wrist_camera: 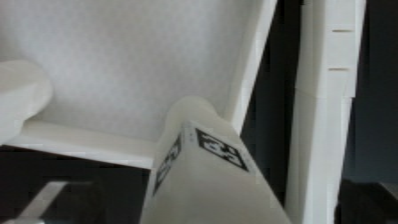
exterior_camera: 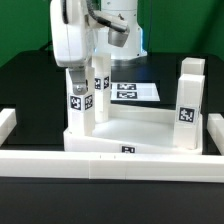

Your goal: Assemble desk

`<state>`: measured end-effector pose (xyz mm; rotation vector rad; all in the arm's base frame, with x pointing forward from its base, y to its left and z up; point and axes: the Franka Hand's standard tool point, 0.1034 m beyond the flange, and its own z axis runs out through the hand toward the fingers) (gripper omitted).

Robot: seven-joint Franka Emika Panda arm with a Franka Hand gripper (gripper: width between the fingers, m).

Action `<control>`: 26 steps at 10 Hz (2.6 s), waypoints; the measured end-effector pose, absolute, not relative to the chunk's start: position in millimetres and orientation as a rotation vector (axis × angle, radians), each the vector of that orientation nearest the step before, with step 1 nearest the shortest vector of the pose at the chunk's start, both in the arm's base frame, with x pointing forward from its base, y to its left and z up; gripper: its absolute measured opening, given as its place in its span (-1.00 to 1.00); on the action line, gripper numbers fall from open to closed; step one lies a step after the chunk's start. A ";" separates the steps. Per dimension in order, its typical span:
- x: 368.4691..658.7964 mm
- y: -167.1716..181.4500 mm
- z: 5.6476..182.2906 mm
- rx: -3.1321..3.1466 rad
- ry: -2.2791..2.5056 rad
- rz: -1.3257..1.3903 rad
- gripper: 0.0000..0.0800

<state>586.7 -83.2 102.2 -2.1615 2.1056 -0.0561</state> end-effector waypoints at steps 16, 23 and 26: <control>586.5 -88.9 103.7 -3.063 0.680 -0.109 -0.29; 586.7 -89.4 103.9 -2.829 1.296 -0.107 -0.28; 586.4 -90.0 103.6 -2.602 1.680 -0.101 -0.28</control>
Offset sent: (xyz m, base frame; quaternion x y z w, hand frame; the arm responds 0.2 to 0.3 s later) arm 0.0041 0.0049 0.0052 -0.0401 0.0173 -0.2618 0.9641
